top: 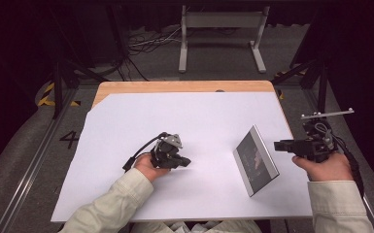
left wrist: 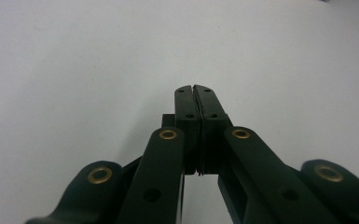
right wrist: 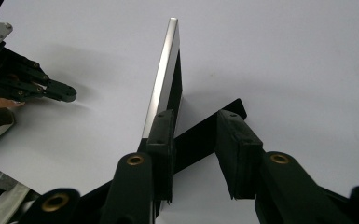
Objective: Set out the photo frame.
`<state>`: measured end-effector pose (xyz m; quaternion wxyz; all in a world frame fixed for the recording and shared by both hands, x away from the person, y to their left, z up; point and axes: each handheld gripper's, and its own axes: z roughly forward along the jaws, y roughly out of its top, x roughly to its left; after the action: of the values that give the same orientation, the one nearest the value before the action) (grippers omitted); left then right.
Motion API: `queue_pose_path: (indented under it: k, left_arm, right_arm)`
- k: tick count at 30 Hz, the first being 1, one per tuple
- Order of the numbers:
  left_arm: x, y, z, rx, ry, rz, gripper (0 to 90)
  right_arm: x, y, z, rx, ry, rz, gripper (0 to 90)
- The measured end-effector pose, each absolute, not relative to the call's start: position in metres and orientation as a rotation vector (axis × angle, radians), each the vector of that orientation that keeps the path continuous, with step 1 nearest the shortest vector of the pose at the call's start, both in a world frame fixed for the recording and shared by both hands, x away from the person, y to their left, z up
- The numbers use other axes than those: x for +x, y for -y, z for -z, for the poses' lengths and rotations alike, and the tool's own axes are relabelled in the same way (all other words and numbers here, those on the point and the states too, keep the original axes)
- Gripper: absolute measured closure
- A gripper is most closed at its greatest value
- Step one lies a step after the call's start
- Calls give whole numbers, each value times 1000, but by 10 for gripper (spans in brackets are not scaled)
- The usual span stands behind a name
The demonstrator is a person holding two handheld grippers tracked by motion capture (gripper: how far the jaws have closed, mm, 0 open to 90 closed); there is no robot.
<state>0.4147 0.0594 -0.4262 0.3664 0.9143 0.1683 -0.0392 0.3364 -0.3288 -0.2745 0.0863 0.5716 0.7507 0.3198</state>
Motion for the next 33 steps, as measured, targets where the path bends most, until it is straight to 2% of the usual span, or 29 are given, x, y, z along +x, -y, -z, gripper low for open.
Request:
queue_pose_path:
  k: [33]
  left_arm:
    - [416,-60,427,2351,-450,99,885]
  right_arm:
    - [341,304,283,1748,-2270,-936,593]
